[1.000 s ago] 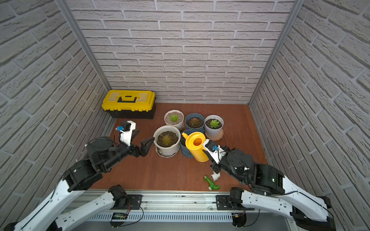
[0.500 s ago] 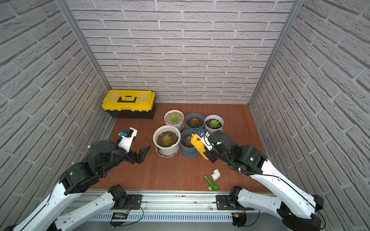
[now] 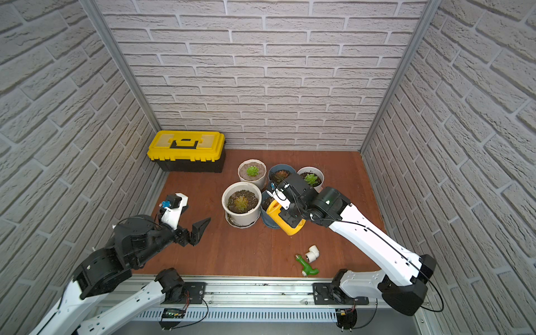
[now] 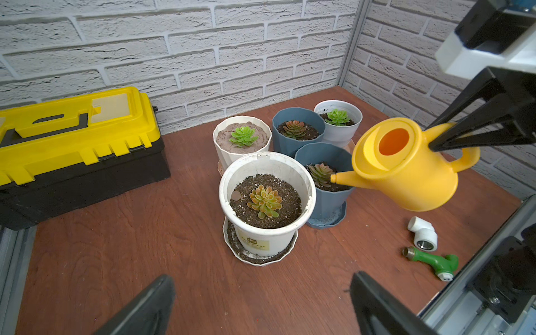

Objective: Water the succulent around the soil edge
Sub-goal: Water the soil of the potted plant with water.

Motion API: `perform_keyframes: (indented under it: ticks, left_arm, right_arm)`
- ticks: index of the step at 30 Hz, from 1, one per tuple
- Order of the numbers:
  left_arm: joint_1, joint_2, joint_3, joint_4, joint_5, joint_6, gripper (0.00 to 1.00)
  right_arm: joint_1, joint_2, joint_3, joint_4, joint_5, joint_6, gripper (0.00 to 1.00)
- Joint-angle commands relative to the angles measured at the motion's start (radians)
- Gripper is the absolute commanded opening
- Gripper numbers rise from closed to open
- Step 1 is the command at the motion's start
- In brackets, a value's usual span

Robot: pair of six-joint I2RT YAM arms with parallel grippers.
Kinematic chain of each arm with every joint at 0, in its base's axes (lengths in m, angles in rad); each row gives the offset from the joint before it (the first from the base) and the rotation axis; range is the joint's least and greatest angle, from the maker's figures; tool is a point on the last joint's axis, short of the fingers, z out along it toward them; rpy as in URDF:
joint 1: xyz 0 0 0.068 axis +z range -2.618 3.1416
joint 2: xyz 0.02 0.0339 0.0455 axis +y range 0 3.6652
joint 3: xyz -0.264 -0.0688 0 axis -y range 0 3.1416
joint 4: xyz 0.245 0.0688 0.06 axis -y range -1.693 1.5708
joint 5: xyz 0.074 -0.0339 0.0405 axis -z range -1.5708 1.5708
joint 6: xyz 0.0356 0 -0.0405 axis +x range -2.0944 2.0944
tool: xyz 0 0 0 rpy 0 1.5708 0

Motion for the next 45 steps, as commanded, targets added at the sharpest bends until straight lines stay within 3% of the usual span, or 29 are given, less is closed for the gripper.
perform_keyframes:
  ticks: [1, 13, 24, 45]
  left_arm:
    - [0.000, -0.014, -0.014, 0.018, -0.005, 0.011, 0.98]
    - [0.039, -0.021, -0.020, 0.012, 0.044, 0.011, 0.99]
    - [0.140, -0.036, -0.046, 0.015, 0.141, 0.006, 0.98]
    - [0.165, -0.031, -0.052, 0.021, 0.167, 0.006, 0.98]
  right_arm:
    - [-0.004, 0.033, 0.059, -0.029, -0.039, -0.003, 0.03]
    - [-0.004, 0.235, 0.293, -0.120, 0.018, -0.003, 0.03]
    - [-0.004, 0.399, 0.504, -0.201, 0.069, -0.021, 0.03]
    - [-0.011, 0.460, 0.538, -0.203, 0.207, -0.022, 0.03]
